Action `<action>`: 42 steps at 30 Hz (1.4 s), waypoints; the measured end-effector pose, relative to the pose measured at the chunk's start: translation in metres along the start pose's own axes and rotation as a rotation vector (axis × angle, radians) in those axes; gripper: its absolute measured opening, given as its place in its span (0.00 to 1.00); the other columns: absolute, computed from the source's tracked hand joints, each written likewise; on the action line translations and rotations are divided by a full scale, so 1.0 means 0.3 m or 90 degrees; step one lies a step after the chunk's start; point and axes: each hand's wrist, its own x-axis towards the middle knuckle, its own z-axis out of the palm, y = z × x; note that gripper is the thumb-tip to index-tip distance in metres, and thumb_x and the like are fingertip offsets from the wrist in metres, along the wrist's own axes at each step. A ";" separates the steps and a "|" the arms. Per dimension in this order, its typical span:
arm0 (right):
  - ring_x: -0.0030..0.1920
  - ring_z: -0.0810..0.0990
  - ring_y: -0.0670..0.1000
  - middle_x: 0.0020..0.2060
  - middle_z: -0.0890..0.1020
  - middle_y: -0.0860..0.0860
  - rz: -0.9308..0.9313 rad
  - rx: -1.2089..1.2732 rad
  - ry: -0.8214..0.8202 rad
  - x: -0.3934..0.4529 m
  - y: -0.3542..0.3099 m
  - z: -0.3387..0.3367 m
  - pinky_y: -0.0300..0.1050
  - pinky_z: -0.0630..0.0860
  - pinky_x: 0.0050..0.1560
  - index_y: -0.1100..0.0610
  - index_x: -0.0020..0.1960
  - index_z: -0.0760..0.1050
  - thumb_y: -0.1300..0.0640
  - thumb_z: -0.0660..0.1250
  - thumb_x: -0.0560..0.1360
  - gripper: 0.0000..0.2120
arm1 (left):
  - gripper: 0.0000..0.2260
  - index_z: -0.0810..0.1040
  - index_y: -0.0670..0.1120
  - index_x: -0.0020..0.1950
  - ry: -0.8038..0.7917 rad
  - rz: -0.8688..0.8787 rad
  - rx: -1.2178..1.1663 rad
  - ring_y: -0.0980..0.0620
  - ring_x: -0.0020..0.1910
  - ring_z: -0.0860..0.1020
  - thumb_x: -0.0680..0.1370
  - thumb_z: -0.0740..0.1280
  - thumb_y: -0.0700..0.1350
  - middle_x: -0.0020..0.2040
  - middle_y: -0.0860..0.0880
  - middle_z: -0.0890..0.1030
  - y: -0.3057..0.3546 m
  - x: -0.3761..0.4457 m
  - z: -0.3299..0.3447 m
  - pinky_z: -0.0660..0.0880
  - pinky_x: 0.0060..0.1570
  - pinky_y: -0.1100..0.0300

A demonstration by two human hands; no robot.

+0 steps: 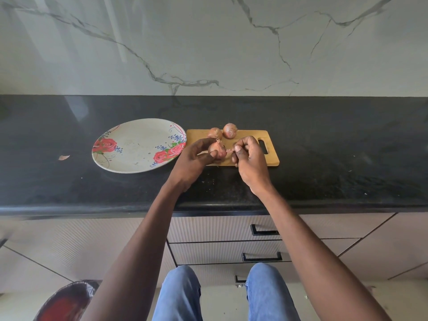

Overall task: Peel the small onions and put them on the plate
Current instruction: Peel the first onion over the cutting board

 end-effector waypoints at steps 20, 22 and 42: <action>0.49 0.78 0.41 0.49 0.82 0.48 -0.143 -0.154 -0.006 -0.022 0.006 -0.004 0.27 0.72 0.49 0.59 0.47 0.85 0.64 0.73 0.74 0.04 | 0.14 0.74 0.36 0.68 0.066 -0.064 -0.266 0.47 0.52 0.83 0.82 0.62 0.33 0.57 0.39 0.82 -0.022 -0.040 -0.009 0.80 0.58 0.53; 0.49 0.80 0.42 0.48 0.83 0.49 -0.162 -0.116 -0.001 -0.022 0.001 -0.001 0.33 0.76 0.48 0.59 0.51 0.86 0.60 0.75 0.74 0.06 | 0.13 0.76 0.38 0.66 0.059 -0.057 -0.253 0.46 0.53 0.83 0.82 0.62 0.33 0.58 0.38 0.82 -0.027 -0.040 -0.009 0.79 0.58 0.52; 0.46 0.74 0.44 0.46 0.79 0.50 -0.188 -0.176 -0.027 -0.020 -0.006 0.018 0.25 0.69 0.47 0.63 0.48 0.78 0.67 0.67 0.78 0.02 | 0.20 0.76 0.41 0.67 -0.008 -0.024 -0.176 0.40 0.59 0.82 0.76 0.73 0.40 0.60 0.40 0.83 -0.024 -0.049 -0.002 0.80 0.58 0.47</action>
